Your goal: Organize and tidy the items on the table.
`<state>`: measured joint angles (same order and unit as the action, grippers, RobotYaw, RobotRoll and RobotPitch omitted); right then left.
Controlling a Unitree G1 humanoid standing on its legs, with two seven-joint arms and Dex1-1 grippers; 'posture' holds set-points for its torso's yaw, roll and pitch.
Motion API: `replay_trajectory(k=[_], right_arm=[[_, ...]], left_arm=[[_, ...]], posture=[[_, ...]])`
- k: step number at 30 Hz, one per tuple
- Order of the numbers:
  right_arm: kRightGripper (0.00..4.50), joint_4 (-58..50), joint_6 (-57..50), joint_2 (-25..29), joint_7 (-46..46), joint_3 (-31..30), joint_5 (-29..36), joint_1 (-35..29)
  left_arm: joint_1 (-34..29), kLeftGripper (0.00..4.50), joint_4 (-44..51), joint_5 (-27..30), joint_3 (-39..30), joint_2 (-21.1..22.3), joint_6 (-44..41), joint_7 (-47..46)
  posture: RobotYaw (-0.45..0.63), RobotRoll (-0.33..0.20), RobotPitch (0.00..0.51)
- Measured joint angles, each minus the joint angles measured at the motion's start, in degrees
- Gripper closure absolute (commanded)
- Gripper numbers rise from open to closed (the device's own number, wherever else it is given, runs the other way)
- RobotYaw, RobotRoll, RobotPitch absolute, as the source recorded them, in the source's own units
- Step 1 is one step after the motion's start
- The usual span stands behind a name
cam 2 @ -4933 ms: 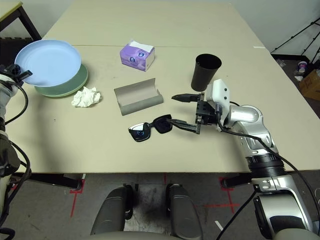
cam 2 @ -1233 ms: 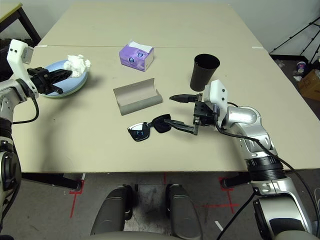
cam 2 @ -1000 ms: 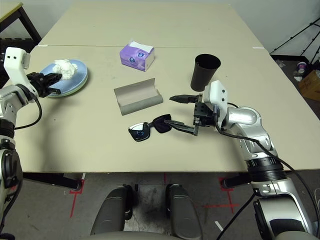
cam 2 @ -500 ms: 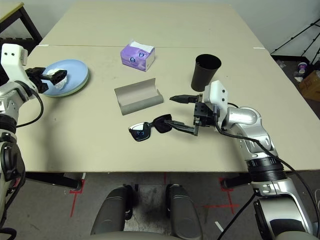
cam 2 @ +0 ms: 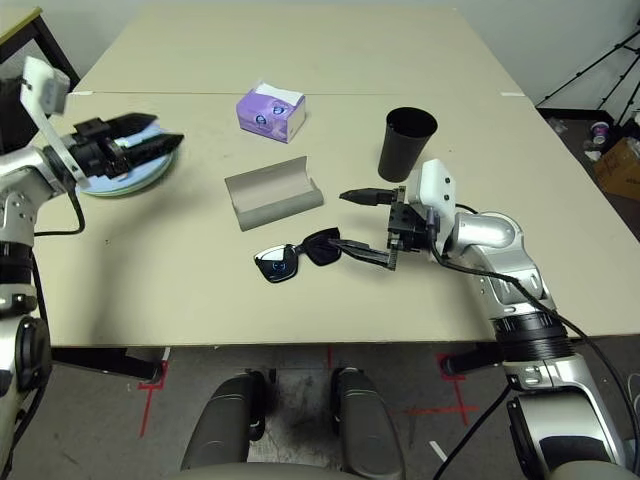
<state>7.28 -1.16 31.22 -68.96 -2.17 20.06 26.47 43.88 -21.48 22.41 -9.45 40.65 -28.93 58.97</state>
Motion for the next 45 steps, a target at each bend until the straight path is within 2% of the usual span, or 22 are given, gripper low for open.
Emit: replay_trajectory(k=[11, 18, 22, 27, 35, 39, 45], right_arm=[[0.0, 3.0, 2.0, 1.5, -2.3, -0.2, -1.3, 2.3], [0.0, 4.7, 2.7, 1.6, -3.4, -1.3, -2.2, 4.3], [0.0, 6.0, 3.0, 1.7, -4.2, -1.6, -2.4, 5.7], [0.0, 7.6, 3.7, 1.7, -5.7, -1.7, -2.6, 7.2], [0.0, 9.3, 4.4, 1.6, -7.7, -2.3, -3.1, 8.9], [0.0, 11.1, 5.0, 1.6, -8.2, -3.3, -4.8, 10.5], [0.0, 11.0, 3.5, 2.8, -8.5, -5.3, -7.7, 12.8]], left_arm=[[-5.4, 0.05, 5.2, -0.1, 2.2, 0.0, -0.1, 0.7], [-9.2, 0.05, 5.4, -3.0, 2.5, -0.7, 5.1, -3.8], [-13.5, 0.05, 7.4, -3.0, 1.6, -0.9, 7.4, -4.8], [-17.9, 0.05, 10.7, -1.6, 1.5, -0.3, 7.9, -1.4], [-17.9, 0.05, 11.4, -0.7, 2.9, 2.8, 12.7, 7.2], [-17.8, 0.05, 9.3, -2.6, 5.6, 3.1, 17.6, 10.5], [-17.8, 0.05, 8.8, -3.6, 7.6, 3.0, 20.6, 12.7]], posture=[[-0.03, 0.0, 0.145], [-0.01, 0.0, 0.143], [0.0, 0.0, 0.144], [0.01, 0.0, 0.143], [0.01, 0.0, 0.151], [0.0, 0.0, 0.156], [-0.01, 0.0, 0.159]])
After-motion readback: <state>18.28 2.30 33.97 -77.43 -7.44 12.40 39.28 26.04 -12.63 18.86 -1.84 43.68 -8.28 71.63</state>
